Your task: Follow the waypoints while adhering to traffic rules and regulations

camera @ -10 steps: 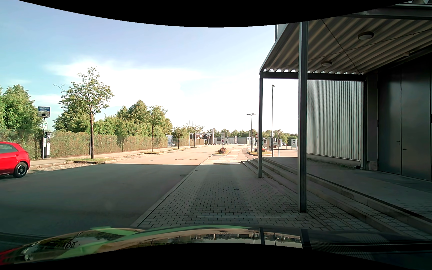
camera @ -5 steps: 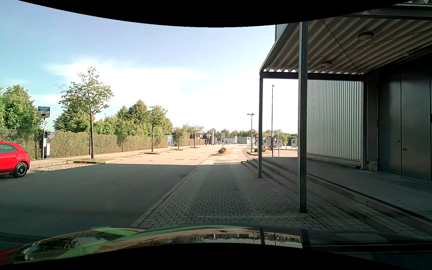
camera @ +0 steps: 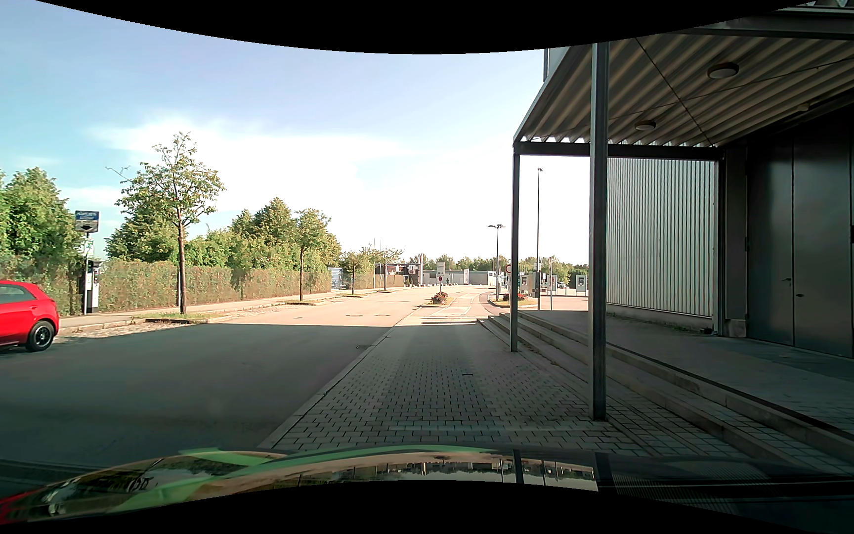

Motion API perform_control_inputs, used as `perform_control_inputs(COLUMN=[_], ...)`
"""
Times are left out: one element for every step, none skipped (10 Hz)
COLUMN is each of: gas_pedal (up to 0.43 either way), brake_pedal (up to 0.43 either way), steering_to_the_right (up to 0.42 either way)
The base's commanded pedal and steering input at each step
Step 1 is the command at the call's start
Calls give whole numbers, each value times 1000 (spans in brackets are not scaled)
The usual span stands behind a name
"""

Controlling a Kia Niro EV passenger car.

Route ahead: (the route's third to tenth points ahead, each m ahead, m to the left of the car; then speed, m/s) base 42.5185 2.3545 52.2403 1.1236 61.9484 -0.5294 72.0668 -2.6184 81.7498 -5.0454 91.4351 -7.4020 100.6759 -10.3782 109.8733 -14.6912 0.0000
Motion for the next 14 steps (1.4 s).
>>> perform_control_inputs(gas_pedal=[0, 0, 0, 0, 0, 0, 0, 0, 0, 0, 0, 0, 0, 0], brake_pedal=[299, 299, 299, 299, 299, 299, 299, 299, 299, 299, 305, 299, 305, 299], steering_to_the_right=[-68, -67, -67, -68, -67, -68, -67, -67, -67, -67, -67, -68, -68, -67])
